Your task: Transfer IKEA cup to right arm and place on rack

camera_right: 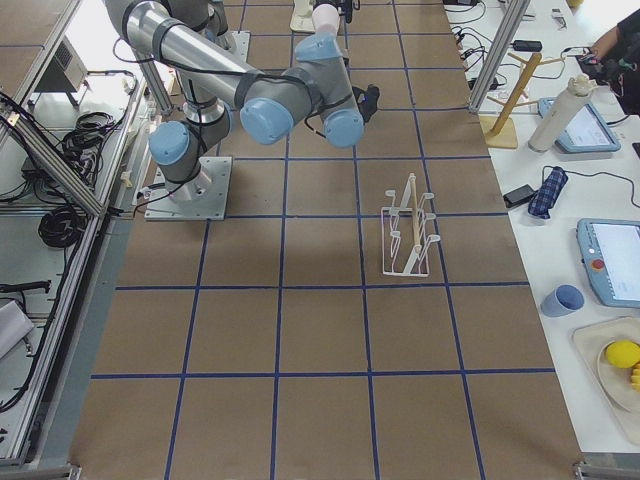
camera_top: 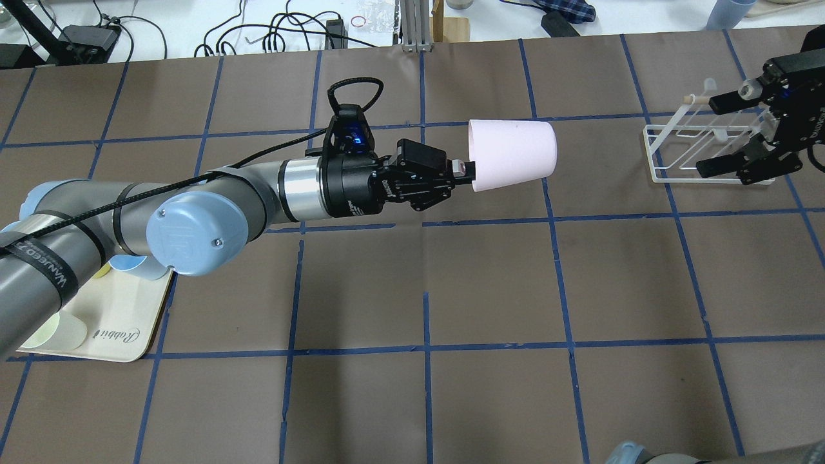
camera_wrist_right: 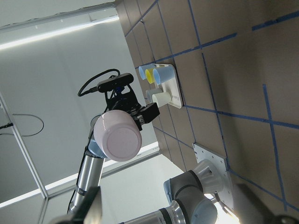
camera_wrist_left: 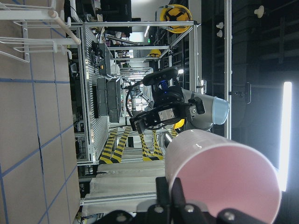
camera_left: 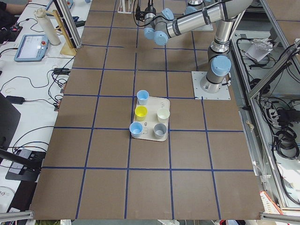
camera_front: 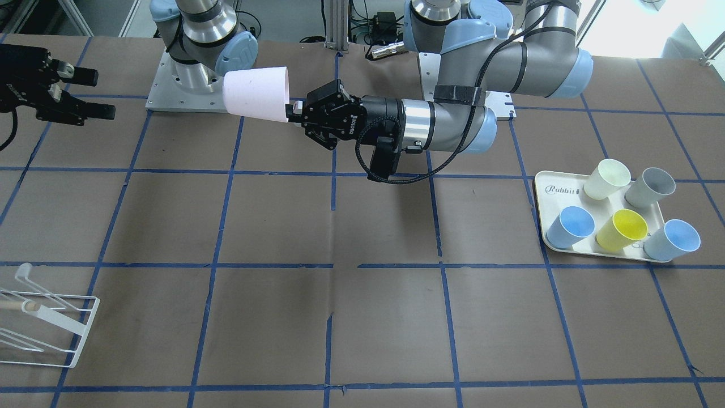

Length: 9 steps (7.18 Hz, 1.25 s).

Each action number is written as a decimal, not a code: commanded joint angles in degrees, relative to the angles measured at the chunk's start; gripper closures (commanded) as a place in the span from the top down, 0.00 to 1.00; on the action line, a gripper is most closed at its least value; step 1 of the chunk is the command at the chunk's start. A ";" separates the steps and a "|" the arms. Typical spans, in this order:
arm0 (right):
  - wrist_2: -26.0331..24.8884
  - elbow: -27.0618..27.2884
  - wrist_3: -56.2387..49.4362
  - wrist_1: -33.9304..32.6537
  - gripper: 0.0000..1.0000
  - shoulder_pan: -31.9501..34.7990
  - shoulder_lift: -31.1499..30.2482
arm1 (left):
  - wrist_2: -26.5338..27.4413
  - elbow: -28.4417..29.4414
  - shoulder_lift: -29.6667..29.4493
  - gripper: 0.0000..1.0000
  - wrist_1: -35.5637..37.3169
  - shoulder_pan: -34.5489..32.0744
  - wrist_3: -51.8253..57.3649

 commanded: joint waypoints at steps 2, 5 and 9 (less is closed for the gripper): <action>0.23 0.39 -19.02 8.05 1.00 2.50 2.24 | -0.12 0.02 0.00 0.00 0.56 -0.12 0.00; 4.76 3.10 -22.50 10.28 1.00 6.87 1.97 | -1.25 0.02 -0.44 0.00 1.77 -0.55 0.00; 16.57 4.43 -23.74 10.37 1.00 15.07 1.53 | -4.87 0.02 -0.36 0.00 1.87 -3.89 0.00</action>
